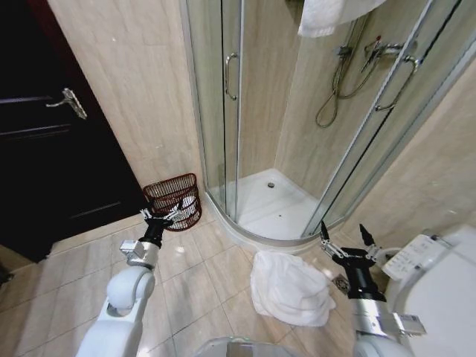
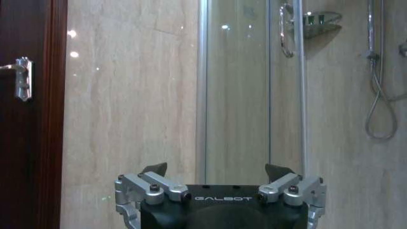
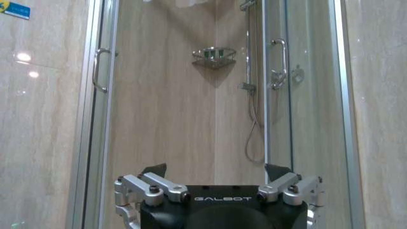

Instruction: Discard the used towel into the hamper.

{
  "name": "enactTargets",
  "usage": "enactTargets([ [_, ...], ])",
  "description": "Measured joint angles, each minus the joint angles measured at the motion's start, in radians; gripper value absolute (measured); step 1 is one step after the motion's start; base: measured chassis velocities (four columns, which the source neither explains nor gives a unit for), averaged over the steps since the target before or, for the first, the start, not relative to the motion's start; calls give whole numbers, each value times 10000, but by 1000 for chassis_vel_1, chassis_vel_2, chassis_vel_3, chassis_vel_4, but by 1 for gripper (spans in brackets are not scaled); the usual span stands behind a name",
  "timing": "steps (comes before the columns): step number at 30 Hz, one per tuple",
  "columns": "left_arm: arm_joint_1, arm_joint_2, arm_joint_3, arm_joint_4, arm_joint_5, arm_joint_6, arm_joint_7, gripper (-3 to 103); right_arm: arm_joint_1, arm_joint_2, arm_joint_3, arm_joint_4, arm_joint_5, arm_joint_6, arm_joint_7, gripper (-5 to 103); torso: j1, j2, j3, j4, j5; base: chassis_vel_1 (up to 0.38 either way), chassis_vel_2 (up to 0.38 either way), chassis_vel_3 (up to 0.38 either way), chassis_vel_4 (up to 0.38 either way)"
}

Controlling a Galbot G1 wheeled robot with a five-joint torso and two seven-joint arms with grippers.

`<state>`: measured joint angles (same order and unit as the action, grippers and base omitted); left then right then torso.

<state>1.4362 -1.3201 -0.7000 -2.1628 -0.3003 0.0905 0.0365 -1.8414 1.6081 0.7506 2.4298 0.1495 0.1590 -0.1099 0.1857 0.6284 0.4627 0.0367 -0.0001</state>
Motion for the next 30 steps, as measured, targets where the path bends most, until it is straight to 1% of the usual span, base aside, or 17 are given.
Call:
enactTargets([
  [4, 37, 34, -109, -75, -54, -1, 7, 100, 48, 0, 3, 12, 30, -79, 7, 100, 89, 229, 140, 0, 1, 0, 0, 0, 0],
  [6, 37, 39, -113, -76, -61, 0, 8, 100, 57, 0, 3, 12, 23, -97, 10, 100, 102, 261, 159, 0, 1, 0, 0, 0, 0],
  [10, 37, 77, -106, -76, -115, 4, -11, 100, 102, 0, 75, 66, 51, -259, 88, 100, 195, 489, 295, 0, 1, 0, 0, 0, 0],
  [15, 5, 73, -77, -95, -125, 12, -29, 100, 126, 0, 108, 73, 99, -277, 114, 100, 256, 639, 387, 0, 1, 0, 0, 0, 0],
  [18, -26, 35, -27, -120, -127, 45, -53, 100, 161, 0, 105, 83, 119, -285, 134, 100, 339, 834, 496, 0, 1, 0, 0, 0, 0],
  [24, 30, 37, -40, -151, -123, 45, -69, 100, 158, 0, 107, 159, 184, -349, 208, 100, 430, 1039, 609, 0, 1, 0, 0, 0, 0],
  [27, 79, 44, -83, -245, -187, 53, -78, 100, 177, 0, 120, 308, 196, -488, 301, 100, 508, 1230, 723, 0, 1, 0, 0, 0, 0],
  [29, 90, 48, -84, -254, -204, 57, -78, 100, 182, 0, 119, 325, 196, -501, 308, 100, 516, 1250, 736, 0, 1, 0, 0, 0, 0],
  [30, 122, 60, -85, -266, -253, 63, -78, 100, 195, 0, 107, 372, 186, -533, 330, 100, 544, 1323, 780, 0, 1, 0, 0, 0, 0],
])
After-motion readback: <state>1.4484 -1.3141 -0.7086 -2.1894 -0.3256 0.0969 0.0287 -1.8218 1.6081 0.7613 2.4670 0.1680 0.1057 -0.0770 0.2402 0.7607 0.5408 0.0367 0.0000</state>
